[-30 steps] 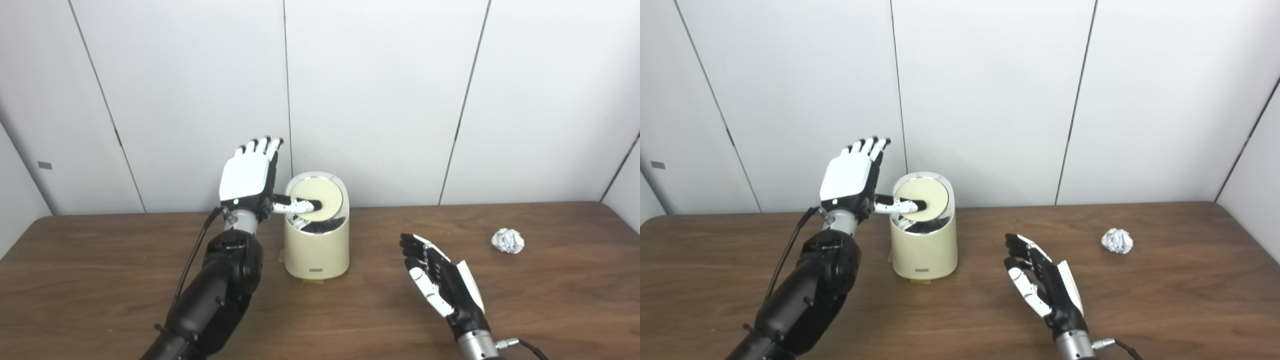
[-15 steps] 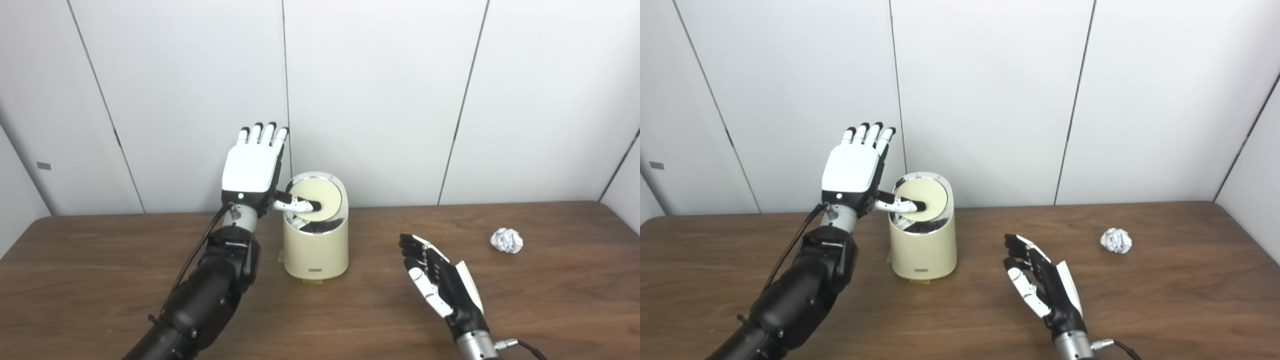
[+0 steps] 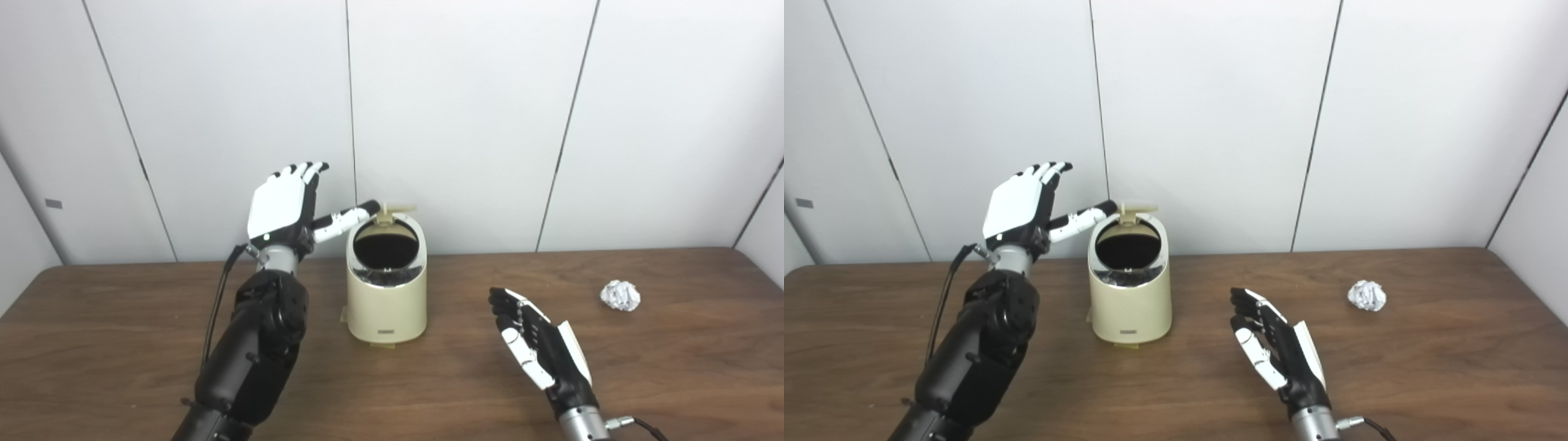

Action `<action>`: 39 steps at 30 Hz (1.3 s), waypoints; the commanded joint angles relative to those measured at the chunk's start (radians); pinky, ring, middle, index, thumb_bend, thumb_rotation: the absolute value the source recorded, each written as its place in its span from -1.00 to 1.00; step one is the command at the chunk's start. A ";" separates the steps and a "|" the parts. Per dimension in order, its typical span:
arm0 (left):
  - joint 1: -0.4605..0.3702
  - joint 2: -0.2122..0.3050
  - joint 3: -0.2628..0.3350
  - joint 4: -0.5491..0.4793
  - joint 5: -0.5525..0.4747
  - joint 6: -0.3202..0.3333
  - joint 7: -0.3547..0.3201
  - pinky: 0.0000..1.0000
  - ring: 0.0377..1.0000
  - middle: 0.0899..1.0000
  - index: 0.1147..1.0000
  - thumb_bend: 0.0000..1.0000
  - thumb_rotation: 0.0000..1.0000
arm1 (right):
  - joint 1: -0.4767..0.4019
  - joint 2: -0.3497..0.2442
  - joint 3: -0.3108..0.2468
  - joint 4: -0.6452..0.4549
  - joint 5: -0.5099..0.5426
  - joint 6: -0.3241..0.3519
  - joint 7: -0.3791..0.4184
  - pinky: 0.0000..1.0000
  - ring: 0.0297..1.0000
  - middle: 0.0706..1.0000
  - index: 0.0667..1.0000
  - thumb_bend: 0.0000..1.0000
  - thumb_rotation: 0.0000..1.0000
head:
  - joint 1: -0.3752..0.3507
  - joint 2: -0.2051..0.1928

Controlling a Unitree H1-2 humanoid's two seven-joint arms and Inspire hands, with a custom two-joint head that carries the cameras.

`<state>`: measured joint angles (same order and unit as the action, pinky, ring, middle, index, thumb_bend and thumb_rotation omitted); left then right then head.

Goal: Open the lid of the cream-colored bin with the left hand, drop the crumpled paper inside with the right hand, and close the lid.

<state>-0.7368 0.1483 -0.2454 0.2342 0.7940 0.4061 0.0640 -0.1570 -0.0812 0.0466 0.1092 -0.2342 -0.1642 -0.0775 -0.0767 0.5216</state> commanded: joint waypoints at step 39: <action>0.488 -0.048 0.363 -0.485 -0.772 -0.303 -0.066 0.70 0.79 0.72 0.68 -0.54 0.93 | -0.158 -0.088 -0.168 -0.170 0.202 0.021 0.021 0.44 0.59 0.61 0.62 -0.37 0.44 | -0.015 -0.035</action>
<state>-0.2249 0.0975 0.1227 -0.2418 0.0305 0.1506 -0.0031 -0.2623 -0.1542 -0.1122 0.0051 -0.0421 -0.1180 -0.0655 -0.0905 0.4848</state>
